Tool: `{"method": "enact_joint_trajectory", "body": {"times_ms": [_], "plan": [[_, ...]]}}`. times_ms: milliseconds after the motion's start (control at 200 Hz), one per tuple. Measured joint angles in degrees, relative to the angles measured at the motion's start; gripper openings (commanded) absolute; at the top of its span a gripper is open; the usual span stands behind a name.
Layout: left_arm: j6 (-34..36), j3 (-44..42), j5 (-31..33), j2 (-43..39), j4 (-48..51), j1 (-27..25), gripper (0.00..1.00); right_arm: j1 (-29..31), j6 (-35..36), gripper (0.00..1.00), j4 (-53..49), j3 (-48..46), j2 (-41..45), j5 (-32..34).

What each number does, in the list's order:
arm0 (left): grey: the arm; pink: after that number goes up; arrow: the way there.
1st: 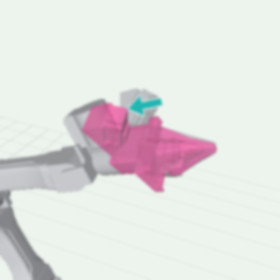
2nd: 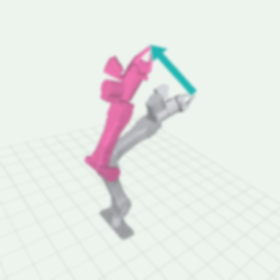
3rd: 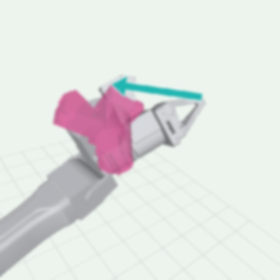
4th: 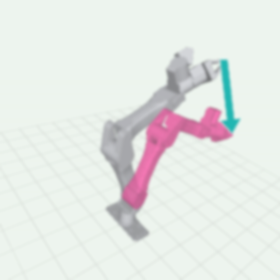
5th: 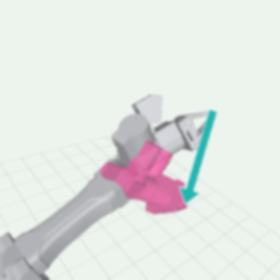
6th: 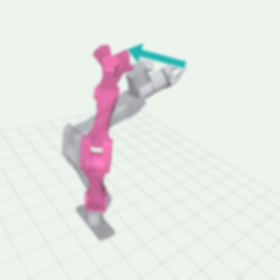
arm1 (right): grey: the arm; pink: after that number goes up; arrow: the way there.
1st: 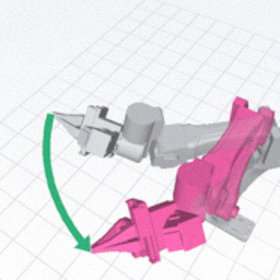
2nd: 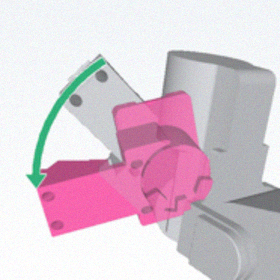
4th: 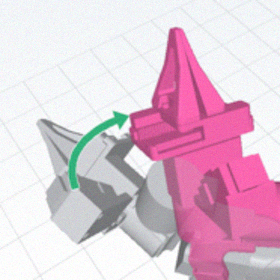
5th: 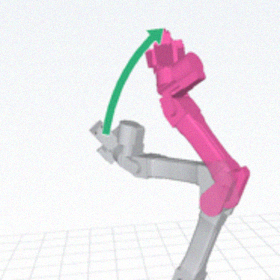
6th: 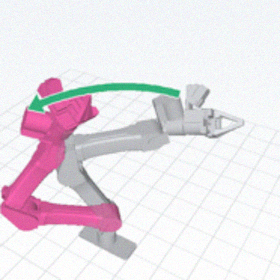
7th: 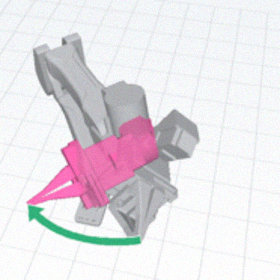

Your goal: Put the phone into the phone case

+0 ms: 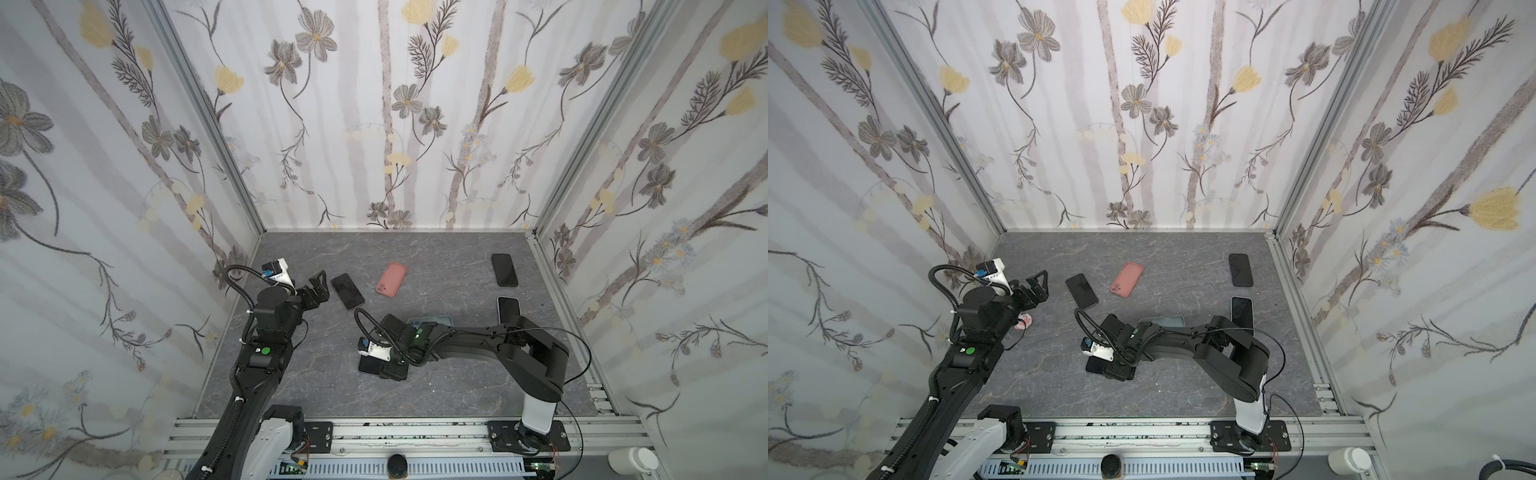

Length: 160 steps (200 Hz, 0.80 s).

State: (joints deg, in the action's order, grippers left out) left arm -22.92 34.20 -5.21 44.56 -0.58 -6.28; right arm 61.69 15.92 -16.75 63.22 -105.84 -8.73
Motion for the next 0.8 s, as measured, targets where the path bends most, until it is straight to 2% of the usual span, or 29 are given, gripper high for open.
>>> {"method": "enact_joint_trajectory", "body": {"times_ms": [305, 520, 799], "plan": [[-0.7, -0.8, -4.5, -1.4, 10.8, -0.2, 0.91, -0.1, -0.4, 0.57, 1.1, -3.7, 4.7, 0.8], [-0.6, 0.6, -14.2, 3.1, 13.2, -0.9, 0.88, -1.4, -0.4, 0.57, 1.4, -5.1, 9.4, 1.6], [-1.1, 1.6, -26.4, 11.8, 13.4, -9.4, 0.85, -4.3, -1.0, 0.57, 2.9, -7.7, 17.5, 1.3]]}}
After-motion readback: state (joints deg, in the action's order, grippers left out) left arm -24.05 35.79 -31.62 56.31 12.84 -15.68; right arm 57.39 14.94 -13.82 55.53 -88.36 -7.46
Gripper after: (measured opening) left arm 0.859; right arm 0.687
